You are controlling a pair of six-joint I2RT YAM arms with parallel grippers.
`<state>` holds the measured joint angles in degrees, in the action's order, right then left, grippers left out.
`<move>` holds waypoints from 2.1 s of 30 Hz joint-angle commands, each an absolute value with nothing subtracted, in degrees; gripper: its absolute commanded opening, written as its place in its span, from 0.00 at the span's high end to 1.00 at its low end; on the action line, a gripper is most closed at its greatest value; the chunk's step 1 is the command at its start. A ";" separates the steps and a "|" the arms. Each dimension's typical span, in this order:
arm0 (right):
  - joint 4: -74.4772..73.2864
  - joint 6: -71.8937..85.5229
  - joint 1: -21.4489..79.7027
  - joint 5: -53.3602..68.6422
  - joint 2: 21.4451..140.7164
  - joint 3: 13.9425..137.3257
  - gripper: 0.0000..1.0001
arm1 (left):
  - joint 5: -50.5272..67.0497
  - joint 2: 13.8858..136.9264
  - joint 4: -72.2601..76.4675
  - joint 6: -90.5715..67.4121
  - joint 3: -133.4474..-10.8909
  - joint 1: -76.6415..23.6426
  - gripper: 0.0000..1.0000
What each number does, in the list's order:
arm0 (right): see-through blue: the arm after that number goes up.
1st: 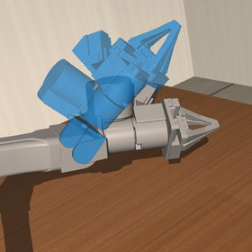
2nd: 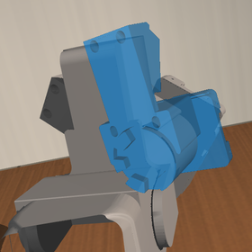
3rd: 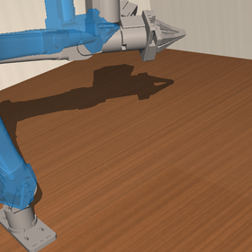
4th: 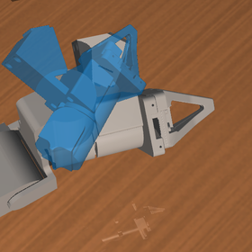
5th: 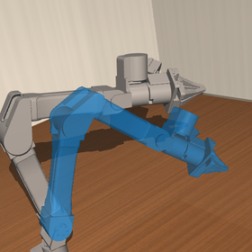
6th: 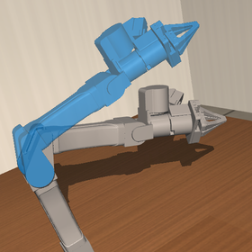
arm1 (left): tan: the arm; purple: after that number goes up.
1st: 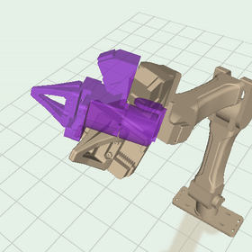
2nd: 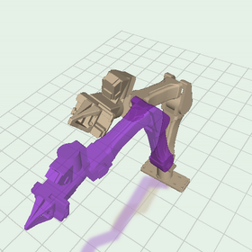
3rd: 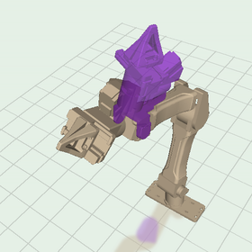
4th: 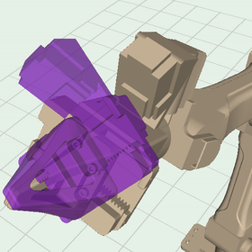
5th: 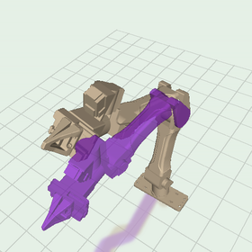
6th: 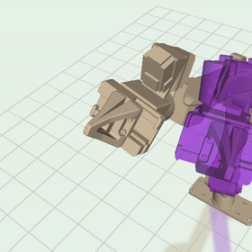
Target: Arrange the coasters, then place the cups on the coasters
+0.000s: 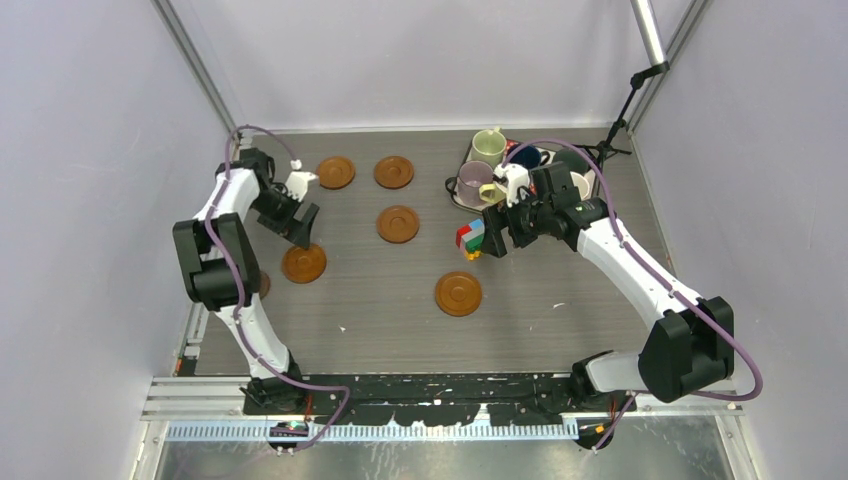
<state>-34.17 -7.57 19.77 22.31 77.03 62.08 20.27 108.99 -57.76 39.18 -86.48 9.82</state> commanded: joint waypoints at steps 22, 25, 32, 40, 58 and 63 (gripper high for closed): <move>-34.78 -8.71 19.70 20.48 74.56 64.60 0.10 | 16.64 114.98 -43.42 39.87 -81.39 5.13 0.46; -34.80 -8.62 19.47 20.48 74.36 64.52 0.10 | 15.65 116.81 -42.47 37.15 -84.09 3.84 0.50; -34.45 -8.72 19.33 20.14 74.00 64.25 0.10 | 14.20 121.06 -41.52 32.34 -90.53 1.52 0.51; -34.27 -8.85 19.25 20.19 74.17 63.92 0.10 | 15.17 126.66 -43.50 27.97 -99.55 1.13 0.51; -34.27 -8.67 19.26 20.48 74.89 64.07 0.10 | 21.21 123.48 -49.02 24.99 -104.98 0.97 0.41; -34.49 -8.22 19.24 20.84 74.71 64.78 0.10 | 24.41 116.50 -53.80 26.06 -104.16 3.13 0.28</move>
